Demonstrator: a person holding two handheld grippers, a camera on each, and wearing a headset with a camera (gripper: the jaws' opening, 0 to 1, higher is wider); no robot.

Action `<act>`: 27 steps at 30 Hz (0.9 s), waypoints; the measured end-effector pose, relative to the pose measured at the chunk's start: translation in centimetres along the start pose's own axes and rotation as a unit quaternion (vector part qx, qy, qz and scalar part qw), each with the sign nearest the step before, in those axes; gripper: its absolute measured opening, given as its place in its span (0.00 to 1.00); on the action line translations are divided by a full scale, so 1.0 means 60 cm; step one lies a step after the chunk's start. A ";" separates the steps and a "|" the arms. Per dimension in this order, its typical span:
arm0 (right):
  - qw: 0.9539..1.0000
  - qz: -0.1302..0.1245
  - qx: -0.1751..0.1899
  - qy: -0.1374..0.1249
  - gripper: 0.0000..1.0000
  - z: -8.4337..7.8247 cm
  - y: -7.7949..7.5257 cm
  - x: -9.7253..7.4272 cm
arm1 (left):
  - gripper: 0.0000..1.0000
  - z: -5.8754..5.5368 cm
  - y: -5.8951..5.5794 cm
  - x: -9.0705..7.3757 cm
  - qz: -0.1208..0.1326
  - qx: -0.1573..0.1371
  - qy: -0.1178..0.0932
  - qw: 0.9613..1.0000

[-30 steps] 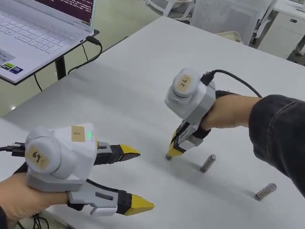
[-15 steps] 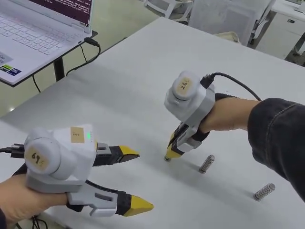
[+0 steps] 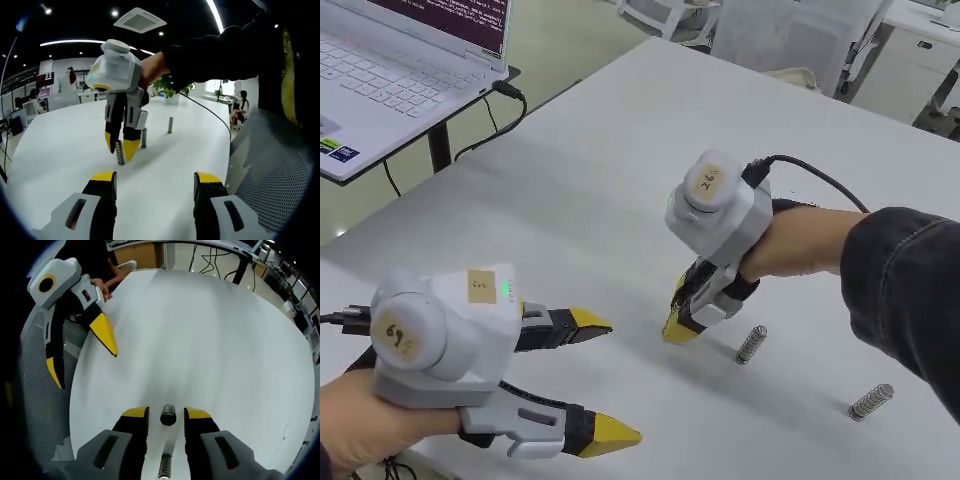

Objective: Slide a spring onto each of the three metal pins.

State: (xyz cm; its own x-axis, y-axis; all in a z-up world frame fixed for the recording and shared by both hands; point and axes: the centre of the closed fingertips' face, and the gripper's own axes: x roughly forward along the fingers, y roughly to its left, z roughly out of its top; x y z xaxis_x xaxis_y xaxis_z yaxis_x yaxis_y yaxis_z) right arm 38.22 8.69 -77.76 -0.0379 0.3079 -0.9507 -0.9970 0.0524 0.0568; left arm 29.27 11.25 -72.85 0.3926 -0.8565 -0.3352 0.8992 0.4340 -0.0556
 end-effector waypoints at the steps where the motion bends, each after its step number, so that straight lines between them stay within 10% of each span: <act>1: 1.000 -0.001 -0.001 -0.001 0.28 -0.001 0.000 0.000 | 0.58 0.000 0.000 0.000 0.000 0.000 0.000 1.000; 27: 0.995 -0.042 0.012 -0.089 0.99 0.026 -0.021 -0.008 | 0.58 -0.003 -0.003 0.007 -0.004 -0.001 0.002 1.000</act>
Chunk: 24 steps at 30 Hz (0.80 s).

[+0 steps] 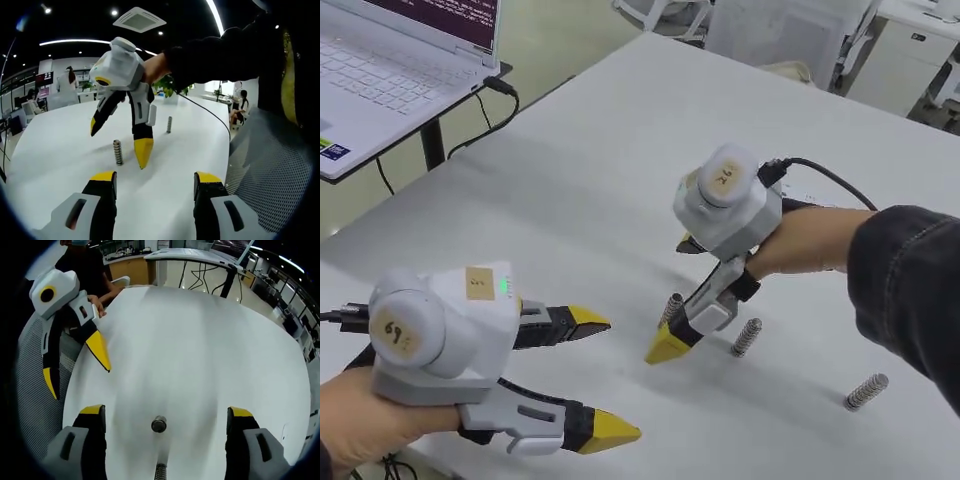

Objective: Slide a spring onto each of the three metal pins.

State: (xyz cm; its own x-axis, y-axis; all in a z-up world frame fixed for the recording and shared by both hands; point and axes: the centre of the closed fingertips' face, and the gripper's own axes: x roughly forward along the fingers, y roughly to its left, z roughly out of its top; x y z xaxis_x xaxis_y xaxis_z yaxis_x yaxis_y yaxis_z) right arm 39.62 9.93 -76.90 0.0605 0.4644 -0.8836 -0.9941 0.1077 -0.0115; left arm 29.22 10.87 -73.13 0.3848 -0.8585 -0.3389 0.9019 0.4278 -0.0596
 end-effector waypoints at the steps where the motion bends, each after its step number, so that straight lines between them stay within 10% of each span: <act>1: 1.000 0.000 0.001 0.000 1.00 -0.002 0.000 -0.002 | 0.58 0.000 0.000 0.000 0.000 0.000 0.000 1.000; 24: 0.996 -0.045 0.041 -0.061 1.00 -0.018 -0.025 -0.046 | 0.58 0.005 0.002 0.004 -0.003 0.004 0.005 1.000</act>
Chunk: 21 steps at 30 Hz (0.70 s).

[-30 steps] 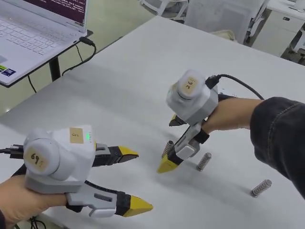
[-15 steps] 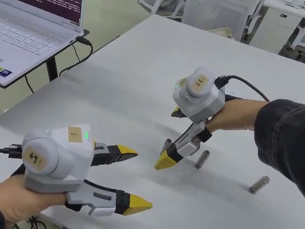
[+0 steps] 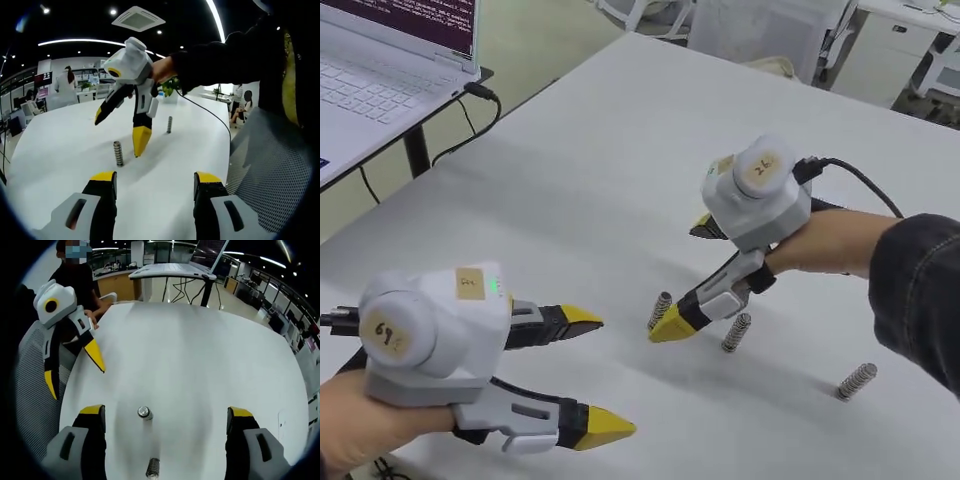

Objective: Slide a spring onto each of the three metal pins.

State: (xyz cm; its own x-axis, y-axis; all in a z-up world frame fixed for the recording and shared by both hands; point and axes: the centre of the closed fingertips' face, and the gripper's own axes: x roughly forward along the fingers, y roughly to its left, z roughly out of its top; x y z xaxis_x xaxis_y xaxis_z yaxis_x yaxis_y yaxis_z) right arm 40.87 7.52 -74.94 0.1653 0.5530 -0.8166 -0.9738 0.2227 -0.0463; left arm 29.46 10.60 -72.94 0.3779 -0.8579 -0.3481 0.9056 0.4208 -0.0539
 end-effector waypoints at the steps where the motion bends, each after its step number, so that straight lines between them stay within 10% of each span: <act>1: 1.000 -0.001 0.002 -0.001 1.00 -0.001 -0.001 -0.003 | 0.58 0.001 0.001 0.000 0.000 -0.001 0.000 1.000; 21: 0.997 -0.048 0.054 -0.042 1.00 -0.016 -0.038 -0.062 | 0.58 0.013 0.011 0.010 -0.004 -0.002 -0.001 1.000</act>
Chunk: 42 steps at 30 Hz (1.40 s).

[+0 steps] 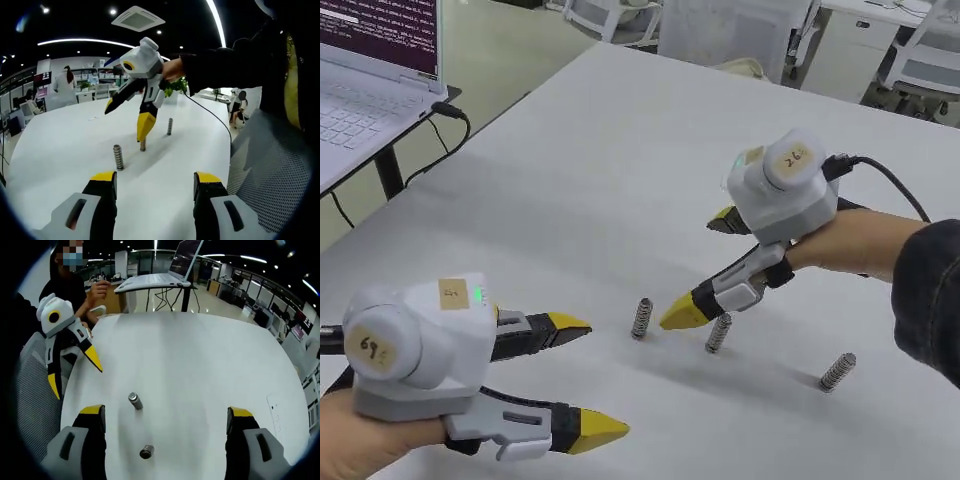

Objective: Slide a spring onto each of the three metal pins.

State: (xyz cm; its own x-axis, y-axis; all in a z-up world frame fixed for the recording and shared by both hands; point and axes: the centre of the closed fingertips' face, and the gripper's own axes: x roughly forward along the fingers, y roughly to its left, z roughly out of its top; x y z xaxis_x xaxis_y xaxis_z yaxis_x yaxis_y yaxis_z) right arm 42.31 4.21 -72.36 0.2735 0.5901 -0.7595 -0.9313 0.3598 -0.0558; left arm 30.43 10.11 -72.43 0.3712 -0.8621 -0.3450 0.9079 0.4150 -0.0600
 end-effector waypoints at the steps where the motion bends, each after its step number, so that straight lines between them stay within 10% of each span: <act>1: 1.000 -0.003 0.002 -0.002 1.00 0.000 -0.001 -0.003 | 0.57 0.001 0.001 0.000 0.000 0.000 0.000 1.000; 42: 0.985 -0.115 0.108 -0.067 1.00 -0.107 -0.035 -0.152 | 0.58 0.029 0.000 0.030 -0.019 0.008 0.007 1.000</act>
State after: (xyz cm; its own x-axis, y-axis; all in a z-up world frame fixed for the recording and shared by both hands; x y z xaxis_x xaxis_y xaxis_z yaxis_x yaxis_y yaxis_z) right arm 40.25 -6.59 -69.48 0.5133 0.5603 -0.6501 -0.7728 0.6312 -0.0662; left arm 31.45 8.04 -71.46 0.3341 -0.8729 -0.3557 0.9241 0.3776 -0.0588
